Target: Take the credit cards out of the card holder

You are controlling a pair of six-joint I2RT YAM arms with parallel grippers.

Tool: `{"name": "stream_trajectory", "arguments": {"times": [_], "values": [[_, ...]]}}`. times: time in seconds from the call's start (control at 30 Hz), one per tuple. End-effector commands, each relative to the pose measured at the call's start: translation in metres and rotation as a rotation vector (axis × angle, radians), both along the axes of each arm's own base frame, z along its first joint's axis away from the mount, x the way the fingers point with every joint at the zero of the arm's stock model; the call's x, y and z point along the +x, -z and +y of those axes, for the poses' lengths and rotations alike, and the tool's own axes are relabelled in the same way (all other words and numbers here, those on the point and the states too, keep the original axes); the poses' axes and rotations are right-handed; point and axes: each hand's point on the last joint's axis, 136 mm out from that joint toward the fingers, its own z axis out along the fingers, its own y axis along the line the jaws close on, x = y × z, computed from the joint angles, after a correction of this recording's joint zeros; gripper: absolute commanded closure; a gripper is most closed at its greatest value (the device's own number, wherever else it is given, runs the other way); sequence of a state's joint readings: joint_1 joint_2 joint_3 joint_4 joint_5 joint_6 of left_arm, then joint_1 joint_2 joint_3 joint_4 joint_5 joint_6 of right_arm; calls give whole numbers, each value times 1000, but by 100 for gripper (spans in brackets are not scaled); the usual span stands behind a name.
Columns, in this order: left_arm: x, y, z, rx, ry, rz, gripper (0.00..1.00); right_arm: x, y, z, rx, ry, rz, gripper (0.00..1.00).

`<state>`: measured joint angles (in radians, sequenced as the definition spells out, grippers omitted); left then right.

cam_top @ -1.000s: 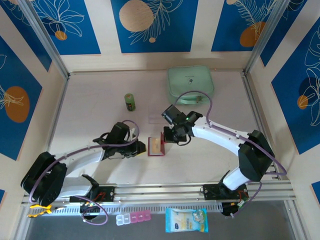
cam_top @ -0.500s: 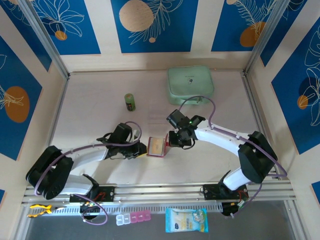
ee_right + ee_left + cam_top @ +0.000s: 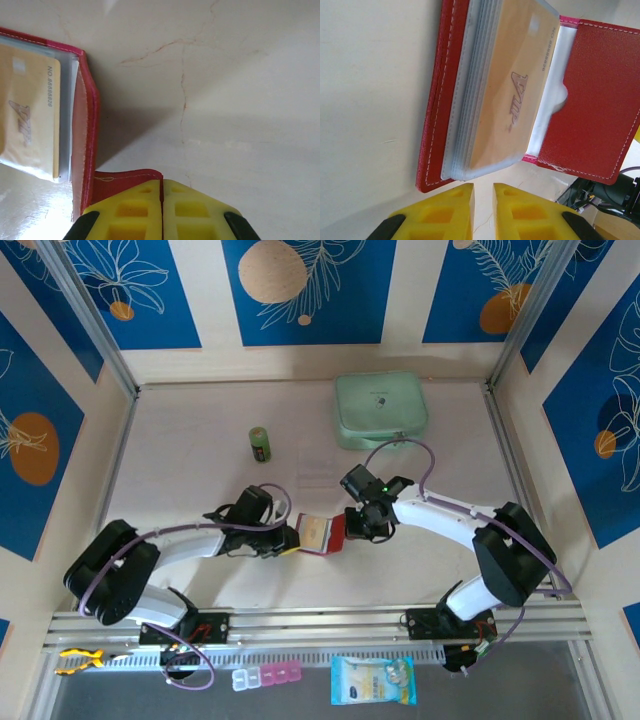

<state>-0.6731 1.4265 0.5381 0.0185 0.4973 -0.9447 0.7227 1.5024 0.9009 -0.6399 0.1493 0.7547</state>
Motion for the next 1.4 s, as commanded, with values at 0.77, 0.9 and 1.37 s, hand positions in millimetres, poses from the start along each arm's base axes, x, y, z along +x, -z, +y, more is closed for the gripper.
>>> {"name": "stream_trajectory", "arguments": {"times": [0.77,0.9,1.37], "values": [[14,-24,10,96,0,-108,86,20,-7,-33,-83,-15,-16,76],[22,-31,2,82,4,-121,86,14,-19,-42,-106,2,-23,71],[36,-36,-15,47,12,-131,90,6,-65,49,197,-95,-36,77]]}}
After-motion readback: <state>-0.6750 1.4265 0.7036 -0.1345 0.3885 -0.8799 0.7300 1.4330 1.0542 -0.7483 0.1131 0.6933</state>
